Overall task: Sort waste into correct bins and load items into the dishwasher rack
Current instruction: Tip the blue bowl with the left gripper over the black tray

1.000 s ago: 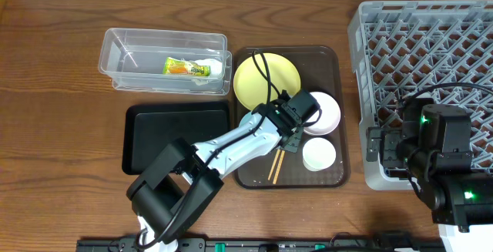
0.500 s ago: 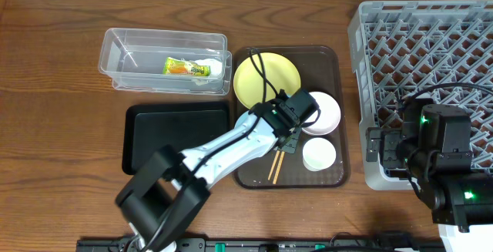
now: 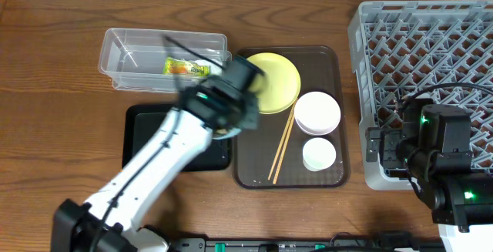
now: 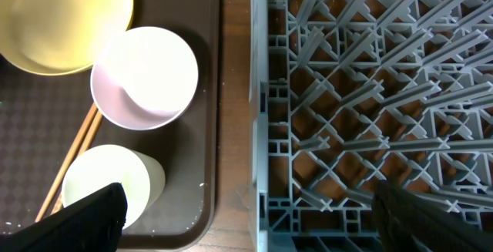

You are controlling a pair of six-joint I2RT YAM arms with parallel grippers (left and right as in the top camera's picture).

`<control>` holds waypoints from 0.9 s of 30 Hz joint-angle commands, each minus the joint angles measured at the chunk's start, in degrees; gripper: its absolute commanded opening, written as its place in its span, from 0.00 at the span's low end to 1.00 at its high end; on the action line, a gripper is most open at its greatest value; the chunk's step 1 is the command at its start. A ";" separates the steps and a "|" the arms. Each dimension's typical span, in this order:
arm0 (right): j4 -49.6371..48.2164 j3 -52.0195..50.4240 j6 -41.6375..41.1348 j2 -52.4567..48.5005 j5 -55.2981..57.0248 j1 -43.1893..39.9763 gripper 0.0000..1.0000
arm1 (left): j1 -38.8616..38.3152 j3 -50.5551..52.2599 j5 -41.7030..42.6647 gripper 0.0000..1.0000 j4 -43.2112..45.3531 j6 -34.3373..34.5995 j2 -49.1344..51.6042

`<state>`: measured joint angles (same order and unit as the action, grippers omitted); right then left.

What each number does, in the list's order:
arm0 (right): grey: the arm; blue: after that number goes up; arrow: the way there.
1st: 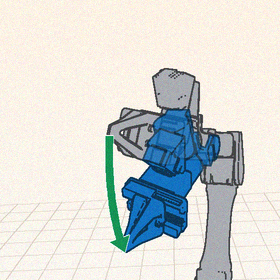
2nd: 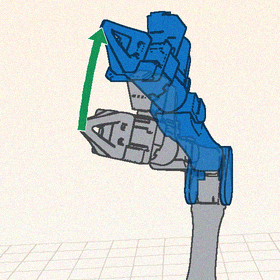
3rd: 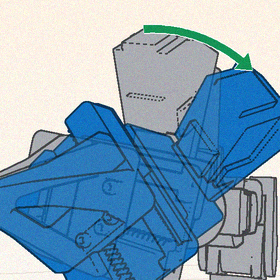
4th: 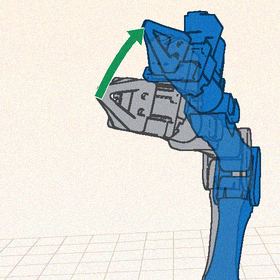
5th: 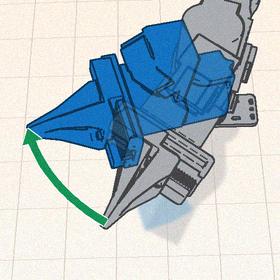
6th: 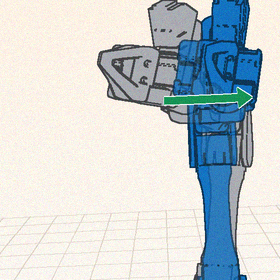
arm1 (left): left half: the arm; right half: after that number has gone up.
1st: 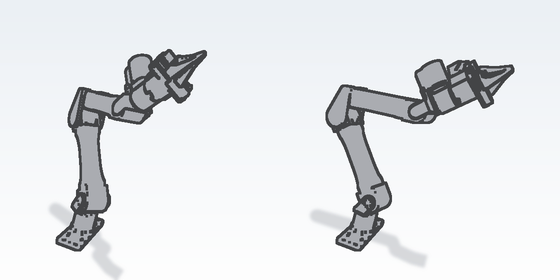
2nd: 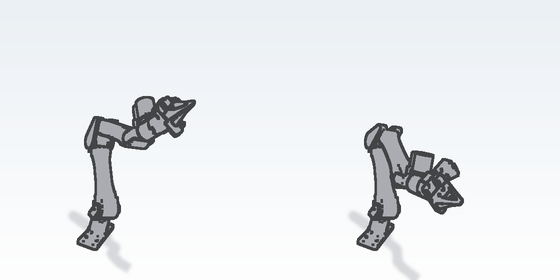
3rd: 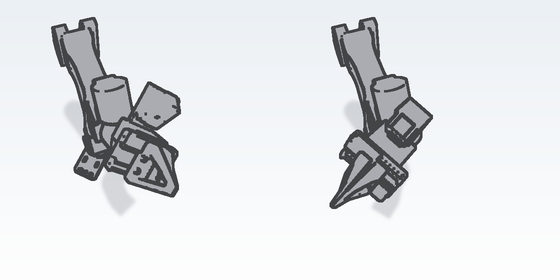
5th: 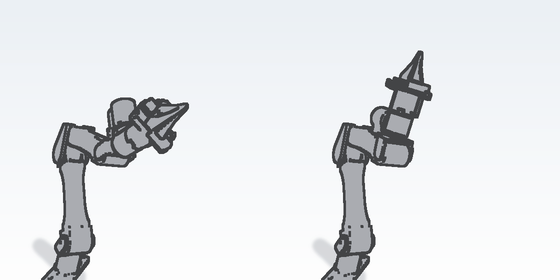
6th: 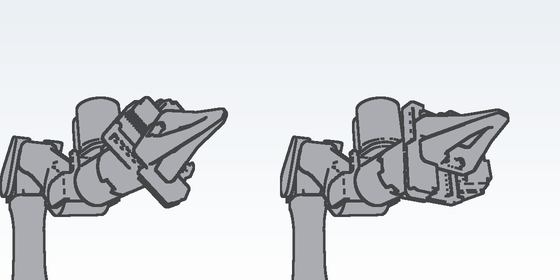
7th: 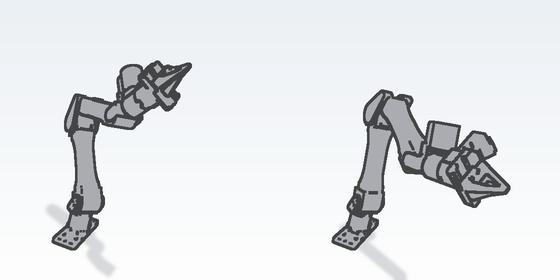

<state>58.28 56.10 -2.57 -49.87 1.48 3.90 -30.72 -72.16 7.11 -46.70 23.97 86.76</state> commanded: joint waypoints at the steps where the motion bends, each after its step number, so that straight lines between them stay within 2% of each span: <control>1: 0.07 1.01 -0.35 0.09 -0.20 0.42 0.99 | 7.39 -0.50 15.06 0.06 -0.42 -4.46 -0.09; 5: 0.31 1.01 -0.35 0.09 -0.20 0.42 0.99 | 17.97 1.97 32.81 0.06 -0.61 -9.44 0.81; 13: 0.33 1.01 -0.35 0.09 -0.20 0.42 0.99 | 34.25 8.96 58.82 0.06 -0.61 -16.74 3.54; 25: 0.74 1.01 -0.35 0.09 -0.20 0.42 0.99 | 46.40 12.83 81.44 0.06 -0.63 -16.13 14.08; 27: 0.92 1.01 -0.35 0.09 -0.20 0.42 0.99 | 47.28 12.81 82.99 0.06 -0.79 -13.09 15.50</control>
<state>58.98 56.10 -2.57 -49.87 1.48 3.90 15.35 -59.59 81.76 -47.16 9.08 100.79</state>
